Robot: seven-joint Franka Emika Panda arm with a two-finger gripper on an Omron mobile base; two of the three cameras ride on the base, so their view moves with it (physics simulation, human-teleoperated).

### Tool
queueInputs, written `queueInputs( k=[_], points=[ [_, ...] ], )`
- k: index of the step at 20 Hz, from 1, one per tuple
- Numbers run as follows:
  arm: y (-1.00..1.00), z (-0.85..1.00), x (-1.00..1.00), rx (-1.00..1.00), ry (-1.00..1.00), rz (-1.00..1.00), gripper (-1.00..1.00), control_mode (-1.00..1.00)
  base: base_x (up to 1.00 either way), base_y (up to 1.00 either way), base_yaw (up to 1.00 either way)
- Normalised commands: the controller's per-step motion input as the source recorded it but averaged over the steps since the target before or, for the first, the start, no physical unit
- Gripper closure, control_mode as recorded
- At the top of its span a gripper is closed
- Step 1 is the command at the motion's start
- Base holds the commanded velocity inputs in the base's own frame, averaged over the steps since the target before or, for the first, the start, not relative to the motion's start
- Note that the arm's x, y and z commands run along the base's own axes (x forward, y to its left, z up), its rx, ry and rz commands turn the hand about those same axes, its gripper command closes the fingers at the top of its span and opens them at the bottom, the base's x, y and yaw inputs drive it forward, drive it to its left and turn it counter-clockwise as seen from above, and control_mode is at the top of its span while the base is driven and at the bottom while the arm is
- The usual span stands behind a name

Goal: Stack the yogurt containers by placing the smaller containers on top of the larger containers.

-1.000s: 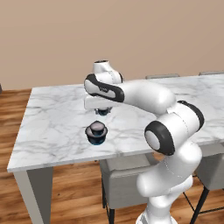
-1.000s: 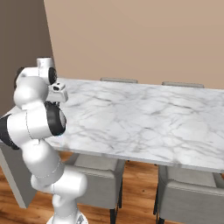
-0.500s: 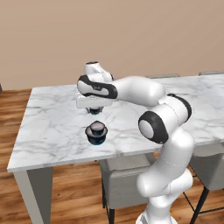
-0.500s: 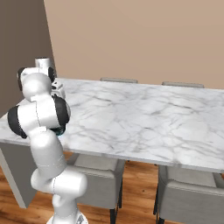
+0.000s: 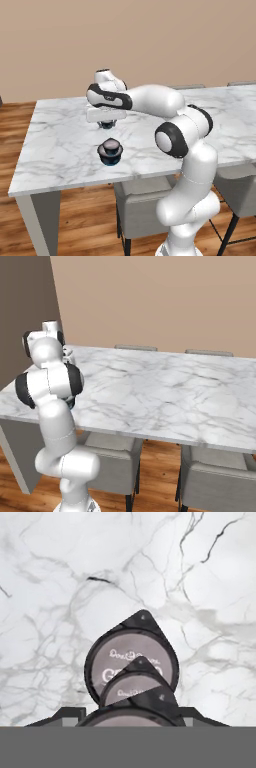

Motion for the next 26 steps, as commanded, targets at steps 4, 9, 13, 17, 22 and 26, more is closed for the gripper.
queueInputs(
  k=[4,9,13,17,22,26],
  points=[
    [0.0,-0.19,0.0,0.0,0.0,0.0,1.0,-1.0,0.0,0.0,0.0],
    [0.0,-0.23,0.0,0.0,0.0,0.0,1.0,-1.0,0.0,0.0,0.0],
    [0.0,-0.23,0.0,0.0,0.0,0.0,1.0,-1.0,0.0,0.0,0.0],
    [0.0,-0.12,0.0,0.0,0.0,0.0,1.0,-1.0,0.0,0.0,0.0],
    [-0.04,-0.03,-0.13,0.0,0.0,0.0,1.0,-1.0,0.0,0.0,0.0],
    [-0.09,0.0,-0.23,0.0,0.0,0.0,1.0,-1.0,0.0,0.0,0.0]
  ],
)
